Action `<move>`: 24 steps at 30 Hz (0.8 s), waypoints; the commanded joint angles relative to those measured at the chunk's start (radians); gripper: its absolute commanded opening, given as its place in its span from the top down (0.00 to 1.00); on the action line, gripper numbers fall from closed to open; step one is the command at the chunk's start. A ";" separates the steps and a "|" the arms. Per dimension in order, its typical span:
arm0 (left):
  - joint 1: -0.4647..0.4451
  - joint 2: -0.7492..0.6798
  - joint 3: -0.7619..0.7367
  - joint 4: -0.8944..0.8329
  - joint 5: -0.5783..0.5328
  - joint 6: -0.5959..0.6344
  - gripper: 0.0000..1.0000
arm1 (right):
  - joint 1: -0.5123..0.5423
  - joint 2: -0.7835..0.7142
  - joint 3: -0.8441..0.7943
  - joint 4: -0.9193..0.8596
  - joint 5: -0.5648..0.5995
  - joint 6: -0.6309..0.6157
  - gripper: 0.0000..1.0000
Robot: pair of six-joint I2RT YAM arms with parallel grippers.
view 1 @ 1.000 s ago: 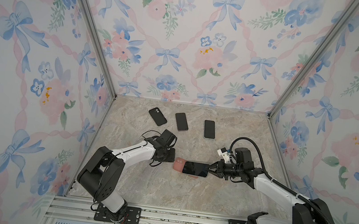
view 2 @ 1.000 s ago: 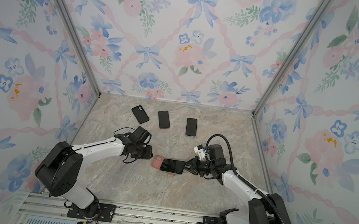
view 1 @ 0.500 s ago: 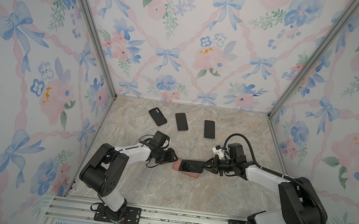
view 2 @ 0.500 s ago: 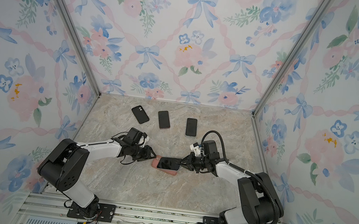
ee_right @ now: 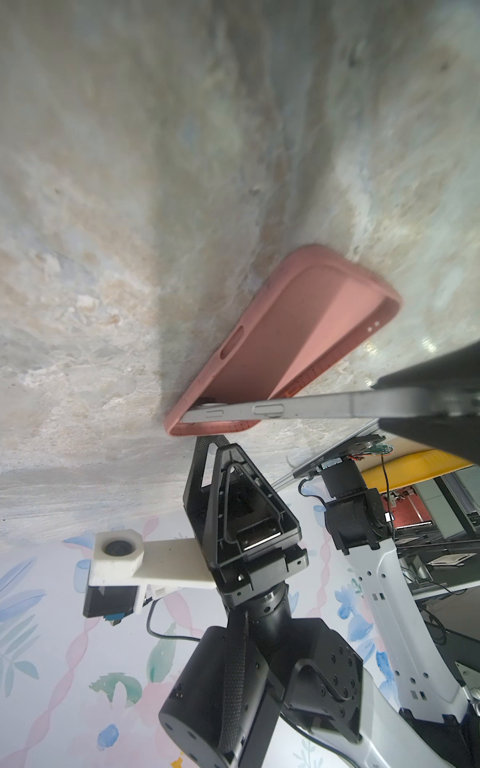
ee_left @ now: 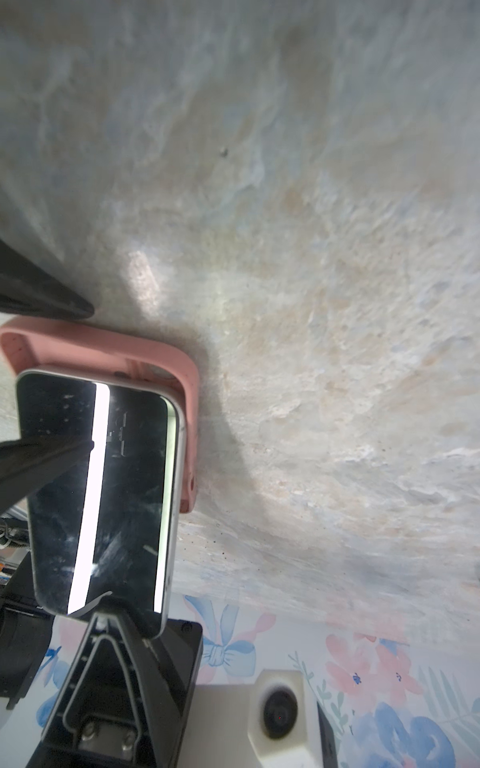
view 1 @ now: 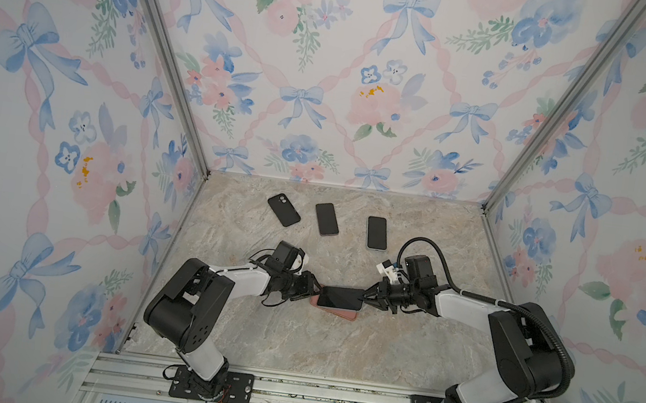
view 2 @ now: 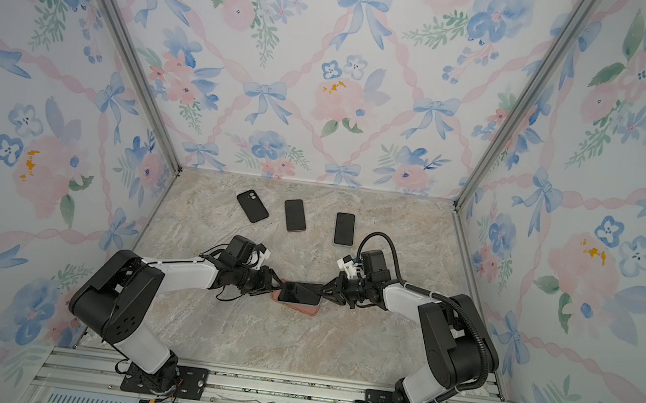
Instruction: Put the phone into the phone case
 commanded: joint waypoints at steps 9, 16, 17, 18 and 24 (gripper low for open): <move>-0.020 0.006 -0.025 0.015 0.015 -0.016 0.53 | 0.050 0.112 0.050 -0.021 0.019 -0.012 1.00; -0.026 -0.010 -0.033 0.018 0.012 -0.021 0.55 | 0.063 0.144 0.055 -0.017 0.019 -0.011 1.00; -0.026 -0.011 -0.035 0.018 0.011 -0.020 0.55 | 0.064 0.151 0.057 -0.020 0.019 -0.014 1.00; -0.028 -0.014 -0.034 0.018 0.011 -0.021 0.55 | 0.066 0.156 0.058 -0.024 0.019 -0.015 1.00; -0.055 -0.016 -0.030 0.033 0.021 -0.030 0.57 | 0.089 0.188 0.073 -0.030 0.034 -0.017 1.00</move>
